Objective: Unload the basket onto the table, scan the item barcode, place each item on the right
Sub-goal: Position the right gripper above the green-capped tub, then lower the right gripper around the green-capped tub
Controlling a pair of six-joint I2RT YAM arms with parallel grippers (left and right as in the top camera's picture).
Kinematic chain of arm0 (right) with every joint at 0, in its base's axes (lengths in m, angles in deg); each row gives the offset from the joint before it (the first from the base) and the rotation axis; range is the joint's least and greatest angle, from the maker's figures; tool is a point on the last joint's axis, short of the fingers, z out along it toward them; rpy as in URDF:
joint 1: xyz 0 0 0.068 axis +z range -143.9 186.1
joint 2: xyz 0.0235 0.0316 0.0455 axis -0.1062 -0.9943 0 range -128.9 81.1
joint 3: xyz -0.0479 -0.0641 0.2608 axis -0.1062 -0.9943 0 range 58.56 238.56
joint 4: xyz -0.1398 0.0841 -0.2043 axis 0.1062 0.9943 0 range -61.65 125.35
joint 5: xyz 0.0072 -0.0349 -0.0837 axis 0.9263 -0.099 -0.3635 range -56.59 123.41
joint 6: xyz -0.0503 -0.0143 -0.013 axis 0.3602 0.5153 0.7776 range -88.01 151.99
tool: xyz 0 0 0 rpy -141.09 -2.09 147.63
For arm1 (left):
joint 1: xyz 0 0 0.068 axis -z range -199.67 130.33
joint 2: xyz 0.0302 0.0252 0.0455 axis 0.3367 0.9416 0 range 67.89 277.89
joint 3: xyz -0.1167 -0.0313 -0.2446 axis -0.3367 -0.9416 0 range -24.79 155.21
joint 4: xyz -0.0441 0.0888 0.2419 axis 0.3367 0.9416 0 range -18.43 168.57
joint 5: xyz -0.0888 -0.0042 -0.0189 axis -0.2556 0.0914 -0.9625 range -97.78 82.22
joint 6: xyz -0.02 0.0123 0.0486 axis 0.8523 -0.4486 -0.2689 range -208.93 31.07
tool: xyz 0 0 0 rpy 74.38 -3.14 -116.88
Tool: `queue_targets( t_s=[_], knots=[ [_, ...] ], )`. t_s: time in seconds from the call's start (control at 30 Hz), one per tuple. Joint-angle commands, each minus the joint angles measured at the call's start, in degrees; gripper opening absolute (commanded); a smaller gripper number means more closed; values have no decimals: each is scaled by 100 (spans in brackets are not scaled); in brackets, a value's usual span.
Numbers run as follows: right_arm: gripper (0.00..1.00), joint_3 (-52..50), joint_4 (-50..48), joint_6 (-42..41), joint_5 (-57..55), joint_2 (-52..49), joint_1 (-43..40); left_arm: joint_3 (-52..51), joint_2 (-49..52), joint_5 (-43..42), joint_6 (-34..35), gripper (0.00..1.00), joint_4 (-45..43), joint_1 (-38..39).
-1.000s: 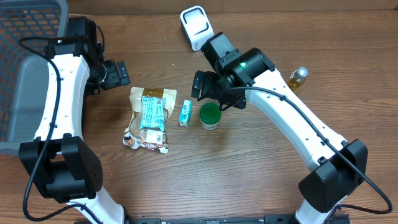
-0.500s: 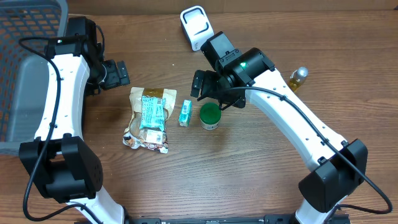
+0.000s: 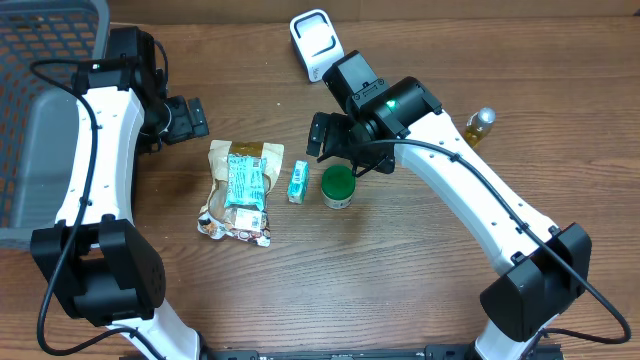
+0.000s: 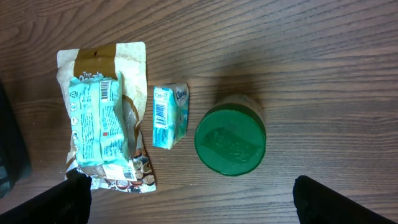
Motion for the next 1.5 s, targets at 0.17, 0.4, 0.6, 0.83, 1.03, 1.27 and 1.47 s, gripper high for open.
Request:
queue_targets(
  t_s=[0.17, 0.4, 0.6, 0.83, 1.03, 1.27, 1.47],
  knots=[
    [100, -22, -15, -24, -79, 17, -13, -26, -35, -39, -87, 99, -4, 37],
    [100, -24, 83, -22, -83, 17, -2, -26, -35, -39, -87, 100, -4, 37],
    [100, -37, 87, -24, -83, 7, -2, -26, -35, -39, -87, 99, -4, 37],
    [100, -455, -192, -24, -101, 7, 68, -26, -35, -39, -87, 100, -4, 37],
    [100, -1154, -863, -22, -142, 7, 256, -26, -35, -39, -87, 99, -4, 37],
    [100, -1670, -1274, -22, -636, 7, 339, -26, -35, -39, -87, 100, -2, 37],
    [100, -1749, -1458, -22, -634, 7, 348, -26, -35, -39, -87, 99, -4, 37]
  ],
)
